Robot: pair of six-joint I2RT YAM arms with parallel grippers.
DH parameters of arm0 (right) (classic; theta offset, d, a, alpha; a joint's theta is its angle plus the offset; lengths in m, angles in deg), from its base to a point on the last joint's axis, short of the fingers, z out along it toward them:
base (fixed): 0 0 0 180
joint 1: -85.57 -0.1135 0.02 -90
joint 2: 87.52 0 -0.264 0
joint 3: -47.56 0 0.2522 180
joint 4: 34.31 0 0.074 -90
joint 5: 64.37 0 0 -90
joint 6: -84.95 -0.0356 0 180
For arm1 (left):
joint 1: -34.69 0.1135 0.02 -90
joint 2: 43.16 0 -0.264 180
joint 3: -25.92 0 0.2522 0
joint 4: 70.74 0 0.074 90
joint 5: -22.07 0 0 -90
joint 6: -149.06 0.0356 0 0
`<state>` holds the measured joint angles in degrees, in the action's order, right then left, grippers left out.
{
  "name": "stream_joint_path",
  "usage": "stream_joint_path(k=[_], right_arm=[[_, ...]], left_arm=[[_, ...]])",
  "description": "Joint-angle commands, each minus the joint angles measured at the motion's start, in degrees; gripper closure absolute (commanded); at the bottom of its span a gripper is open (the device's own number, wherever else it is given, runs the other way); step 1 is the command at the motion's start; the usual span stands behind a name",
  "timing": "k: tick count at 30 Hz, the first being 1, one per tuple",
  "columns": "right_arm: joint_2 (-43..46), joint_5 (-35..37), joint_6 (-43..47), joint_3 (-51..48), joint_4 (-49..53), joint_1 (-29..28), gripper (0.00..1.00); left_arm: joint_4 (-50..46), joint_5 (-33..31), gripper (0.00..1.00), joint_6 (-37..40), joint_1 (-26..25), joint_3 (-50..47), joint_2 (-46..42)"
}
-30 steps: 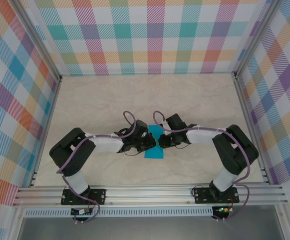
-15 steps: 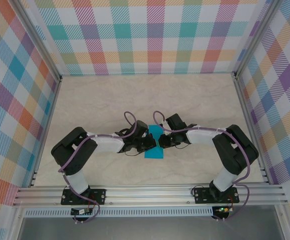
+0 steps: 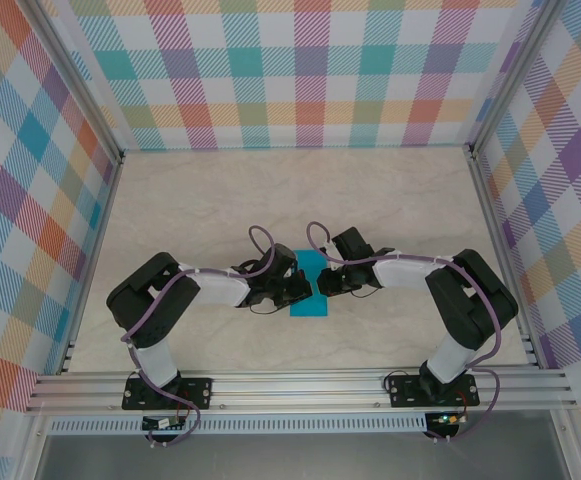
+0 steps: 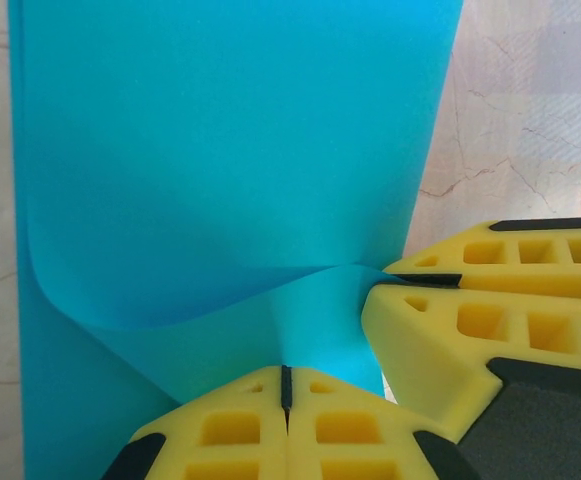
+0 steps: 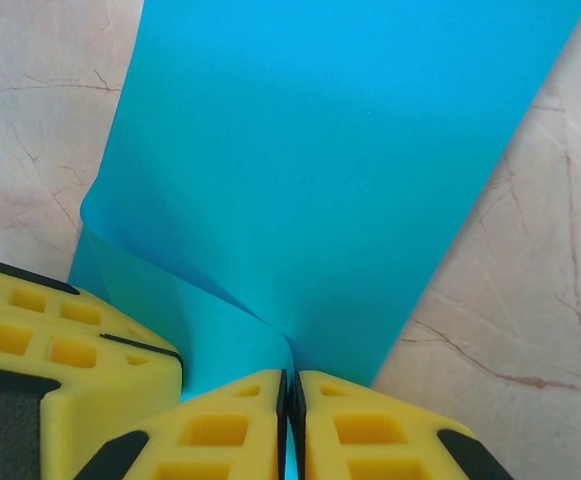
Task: Fold a paper plane with a square sheet of paper (pick it up from the middle)
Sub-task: Fold the triangle a second time at the center of the table.
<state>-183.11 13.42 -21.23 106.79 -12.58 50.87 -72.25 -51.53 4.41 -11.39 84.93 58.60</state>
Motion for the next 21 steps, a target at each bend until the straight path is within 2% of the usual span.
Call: stream_joint_path(k=[1, 9, 12, 16, 21], right_arm=[[-0.7, 1.8, 0.3, -0.3, 0.4, 0.5, 0.85], [9.3, 0.3, -3.1, 0.8, 4.9, 0.5, 0.63], [13.7, -1.1, -6.1, 0.1, 6.3, 0.5, 0.6], [13.5, -12.4, -11.5, -1.0, 4.5, 0.5, 0.75], [10.8, -16.2, -20.6, -4.1, 1.2, 0.5, 0.85]], left_arm=[[-2.1, -0.8, 1.0, 0.0, -0.6, -2.1, 1.8], [-2.3, -0.8, 1.0, 0.5, -0.7, -2.0, 1.7], [-2.3, -0.8, 1.0, 0.6, -0.7, -1.9, 1.8], [-2.2, -0.7, 1.0, 0.7, -0.6, -1.8, 1.9], [-2.3, -0.7, 1.0, 0.7, -0.6, -1.6, 1.9]])
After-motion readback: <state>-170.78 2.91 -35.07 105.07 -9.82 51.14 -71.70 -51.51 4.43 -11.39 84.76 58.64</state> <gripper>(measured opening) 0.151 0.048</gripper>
